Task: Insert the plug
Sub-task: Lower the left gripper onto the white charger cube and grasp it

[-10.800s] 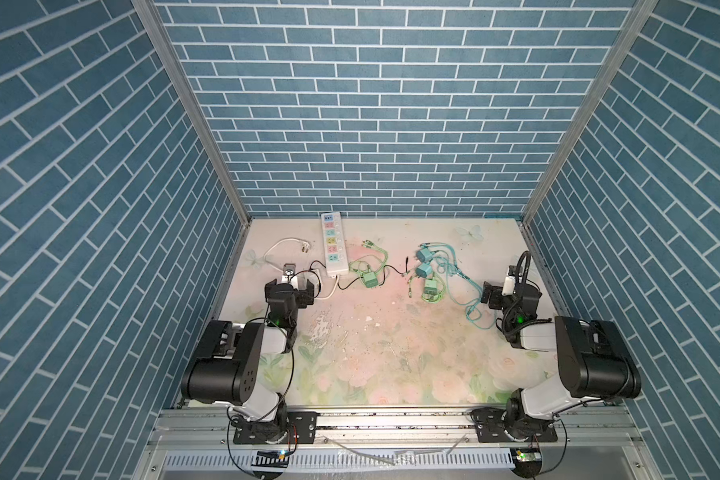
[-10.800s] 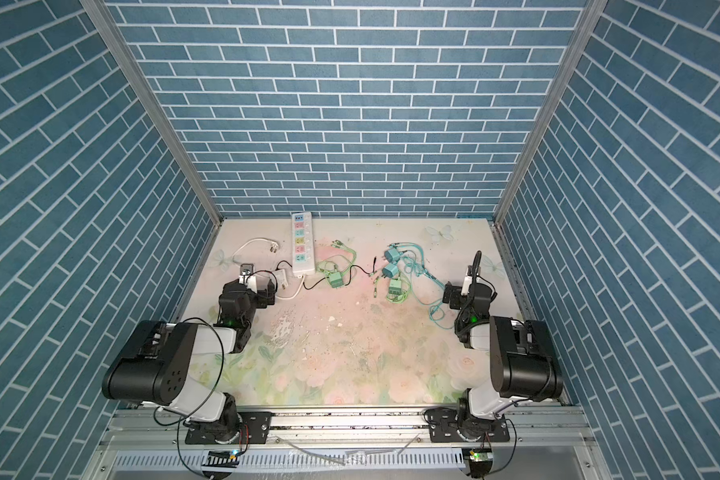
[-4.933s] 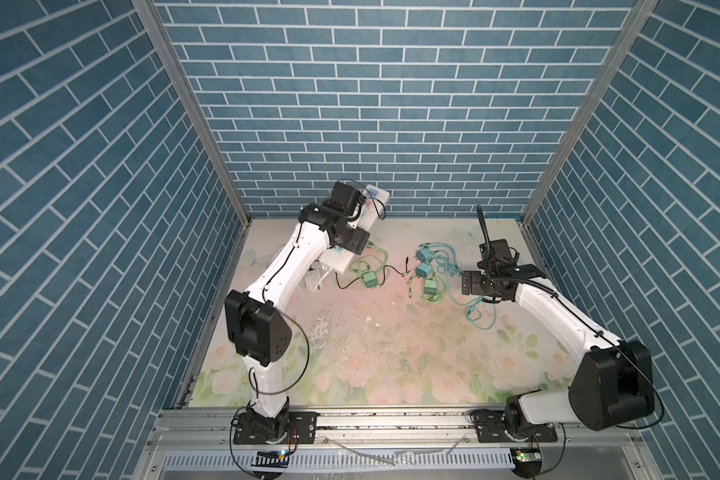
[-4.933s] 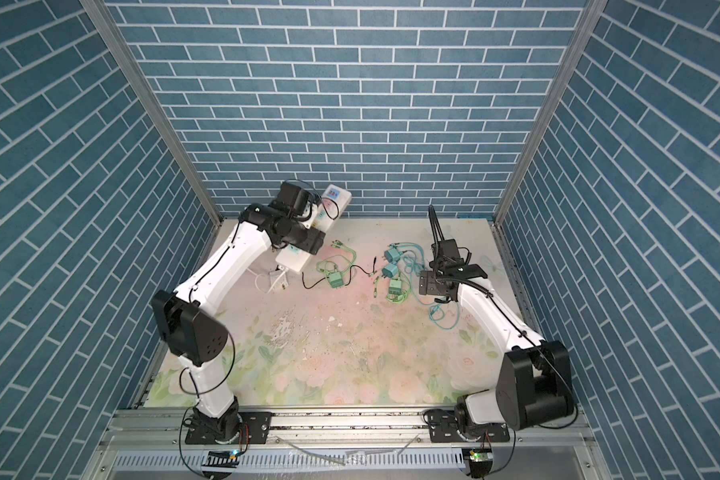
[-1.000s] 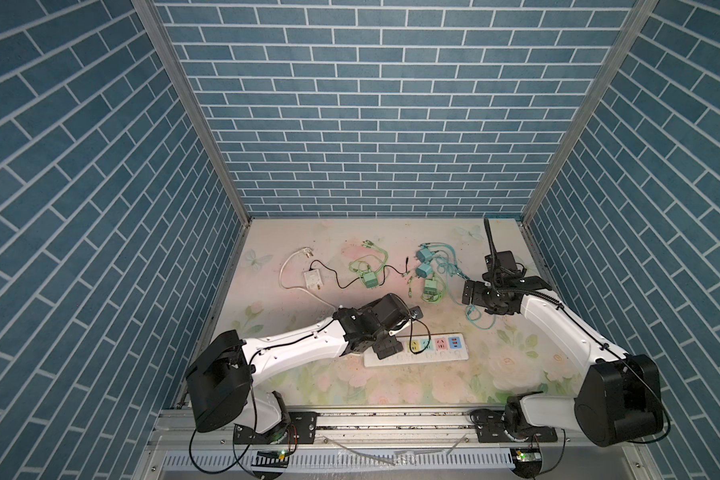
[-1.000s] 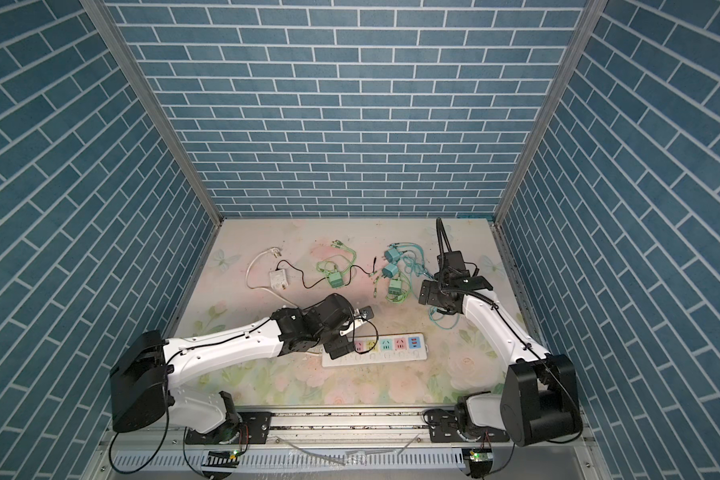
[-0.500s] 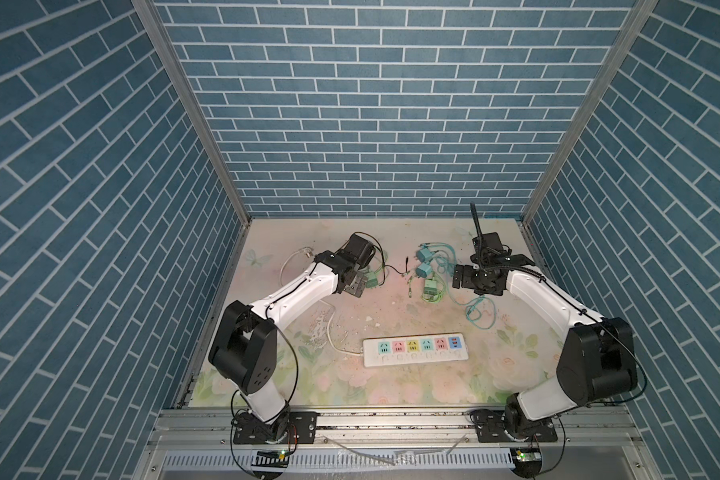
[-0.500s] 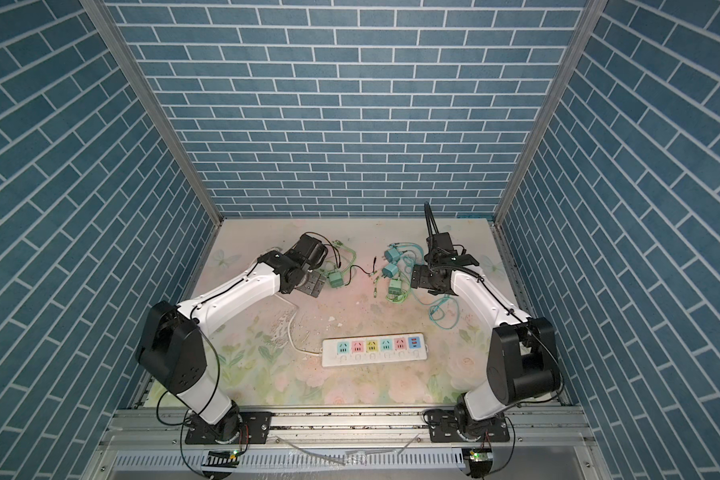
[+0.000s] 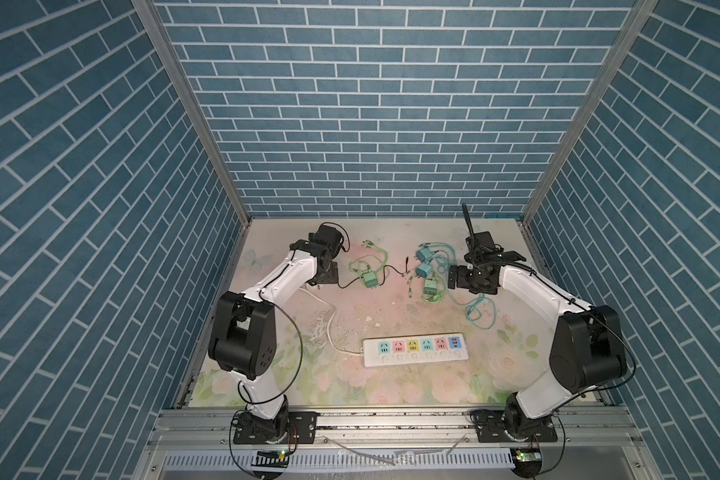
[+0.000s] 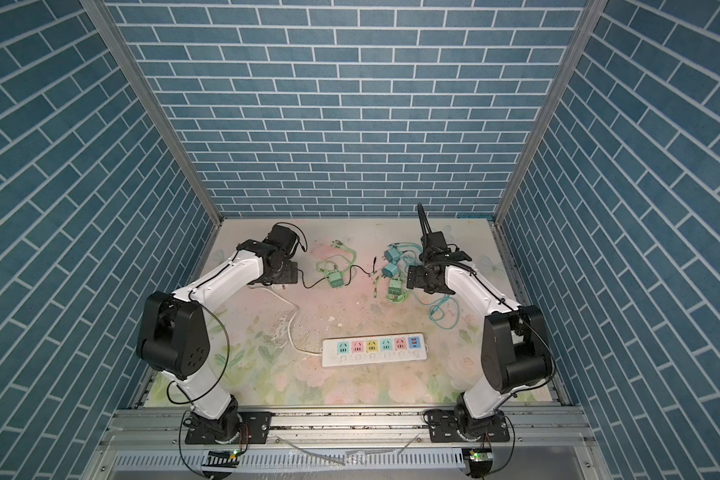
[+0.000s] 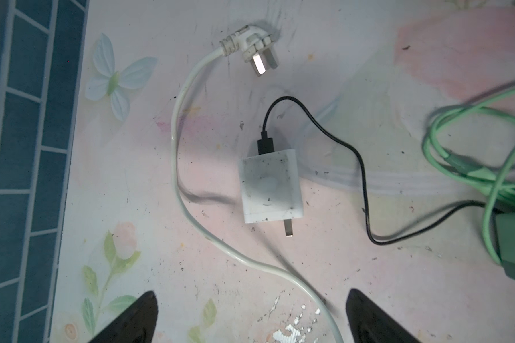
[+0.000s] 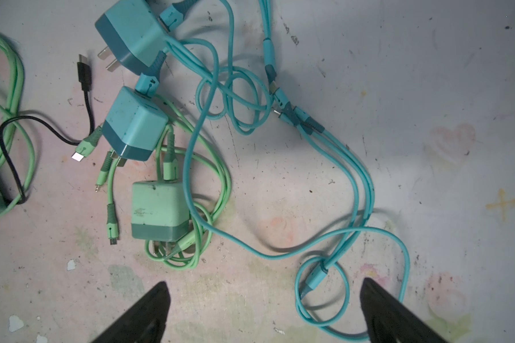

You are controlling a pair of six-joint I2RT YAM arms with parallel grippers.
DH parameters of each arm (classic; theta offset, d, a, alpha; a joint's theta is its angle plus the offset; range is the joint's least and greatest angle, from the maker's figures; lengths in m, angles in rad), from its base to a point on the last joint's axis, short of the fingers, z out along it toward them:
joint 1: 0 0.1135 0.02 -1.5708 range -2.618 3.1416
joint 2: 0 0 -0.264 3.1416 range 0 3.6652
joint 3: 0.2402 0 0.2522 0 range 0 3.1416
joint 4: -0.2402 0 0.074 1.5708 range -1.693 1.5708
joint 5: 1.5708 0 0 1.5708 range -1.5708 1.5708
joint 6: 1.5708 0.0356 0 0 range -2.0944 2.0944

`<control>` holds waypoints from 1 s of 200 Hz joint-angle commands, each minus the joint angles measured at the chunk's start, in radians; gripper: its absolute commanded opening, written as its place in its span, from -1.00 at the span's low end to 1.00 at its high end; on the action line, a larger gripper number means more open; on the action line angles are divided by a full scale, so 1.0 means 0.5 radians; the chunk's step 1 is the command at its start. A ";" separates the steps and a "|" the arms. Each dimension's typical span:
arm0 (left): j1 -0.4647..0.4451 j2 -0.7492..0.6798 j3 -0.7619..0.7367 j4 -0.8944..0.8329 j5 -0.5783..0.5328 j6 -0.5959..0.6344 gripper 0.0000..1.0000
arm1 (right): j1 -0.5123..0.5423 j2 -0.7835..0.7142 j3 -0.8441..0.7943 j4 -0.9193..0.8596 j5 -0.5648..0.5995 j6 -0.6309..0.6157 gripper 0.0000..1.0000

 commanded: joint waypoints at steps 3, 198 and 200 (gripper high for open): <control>0.081 0.100 -0.052 0.076 0.153 -0.088 0.99 | 0.018 0.030 0.088 -0.028 -0.008 -0.044 0.98; 0.232 0.414 0.129 0.279 0.367 -0.061 0.79 | 0.031 0.028 0.085 -0.058 0.050 -0.037 0.98; 0.232 0.414 0.130 0.282 0.370 -0.065 0.79 | 0.032 0.025 0.083 -0.058 0.050 -0.037 0.98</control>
